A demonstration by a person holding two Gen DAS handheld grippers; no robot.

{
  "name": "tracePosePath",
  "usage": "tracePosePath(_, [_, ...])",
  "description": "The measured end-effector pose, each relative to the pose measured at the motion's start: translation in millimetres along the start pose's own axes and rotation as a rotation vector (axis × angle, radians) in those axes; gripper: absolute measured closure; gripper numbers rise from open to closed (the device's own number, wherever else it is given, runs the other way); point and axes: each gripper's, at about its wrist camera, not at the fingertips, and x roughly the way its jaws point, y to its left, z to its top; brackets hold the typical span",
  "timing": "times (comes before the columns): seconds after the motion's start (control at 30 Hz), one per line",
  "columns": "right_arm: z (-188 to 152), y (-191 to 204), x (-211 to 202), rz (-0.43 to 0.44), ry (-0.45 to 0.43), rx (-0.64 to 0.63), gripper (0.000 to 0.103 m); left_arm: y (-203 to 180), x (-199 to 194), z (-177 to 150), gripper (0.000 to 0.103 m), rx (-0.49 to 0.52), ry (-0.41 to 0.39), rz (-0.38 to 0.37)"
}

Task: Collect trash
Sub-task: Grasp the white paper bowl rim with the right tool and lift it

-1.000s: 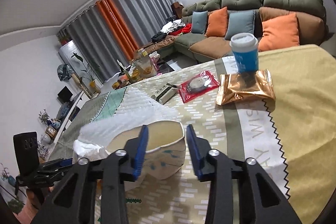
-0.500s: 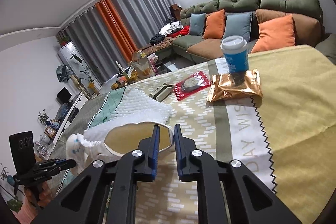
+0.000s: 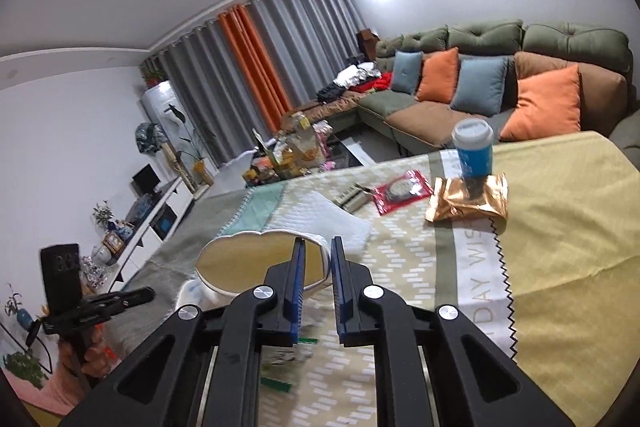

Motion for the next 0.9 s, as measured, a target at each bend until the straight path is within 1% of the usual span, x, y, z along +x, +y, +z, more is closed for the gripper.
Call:
tracePosePath(0.1, [2.2, 9.9, -2.2, 0.035, -0.008, -0.013, 0.090, 8.9, 3.1, -5.4, 0.095, -0.030, 0.006, 0.012])
tracePosePath(0.13, [2.2, 15.7, -2.2, 0.046, -0.007, -0.026, 0.090, 12.8, 6.0, -7.4, 0.092, -0.043, 0.014, 0.022])
tracePosePath(0.17, [2.3, 20.3, -1.3, 0.057, -0.007, -0.037, 0.090, 15.5, 9.6, -9.0, 0.088, -0.057, 0.023, 0.009])
tracePosePath(0.2, [2.1, 23.3, -0.6, 0.066, -0.005, -0.043, 0.090, 20.5, 14.5, -10.7, 0.082, -0.084, 0.036, -0.016])
tracePosePath(0.27, [1.3, 30.9, 4.9, 0.087, 0.004, -0.056, 0.090, 27.2, 23.6, -12.7, 0.073, -0.114, 0.056, -0.026])
tracePosePath(0.3, [0.9, 33.7, 7.0, 0.096, 0.008, -0.057, 0.090, 30.5, 29.9, -13.7, 0.066, -0.132, 0.068, -0.031])
tracePosePath(0.33, [0.0, 36.7, 10.7, 0.108, 0.016, -0.057, 0.090, 32.3, 35.2, -14.8, 0.066, -0.147, 0.076, -0.027])
tracePosePath(0.4, [-2.6, 42.0, 18.4, 0.128, 0.031, -0.059, 0.090, 33.6, 45.4, -16.1, 0.065, -0.162, 0.090, -0.044])
tracePosePath(0.5, [-6.8, 48.2, 30.0, 0.149, 0.056, -0.056, 0.090, 33.2, 54.7, -14.7, 0.067, -0.173, 0.091, -0.085])
tracePosePath(0.53, [-8.0, 49.7, 33.2, 0.155, 0.064, -0.055, 0.090, 32.5, 57.0, -15.1, 0.072, -0.178, 0.089, -0.095])
tracePosePath(0.57, [-9.1, 51.0, 36.8, 0.163, 0.072, -0.053, 0.090, 31.8, 59.1, -14.2, 0.080, -0.183, 0.087, -0.099])
tracePosePath(0.6, [-10.3, 53.4, 42.1, 0.173, 0.082, -0.053, 0.090, 31.8, 61.1, -13.5, 0.091, -0.187, 0.092, -0.113])
tracePosePath(0.63, [-11.3, 54.6, 44.7, 0.179, 0.086, -0.054, 0.090, 31.5, 62.0, -13.2, 0.093, -0.192, 0.090, -0.121])
tracePosePath(0.8, [-12.3, 68.1, 63.1, 0.224, 0.111, -0.060, 0.090, 30.3, 51.0, -12.2, 0.096, -0.185, 0.061, -0.107])
tracePosePath(0.9, [-13.0, 78.3, 71.5, 0.252, 0.121, -0.067, 0.090, 32.7, 34.7, -11.8, 0.096, -0.177, 0.030, -0.075])
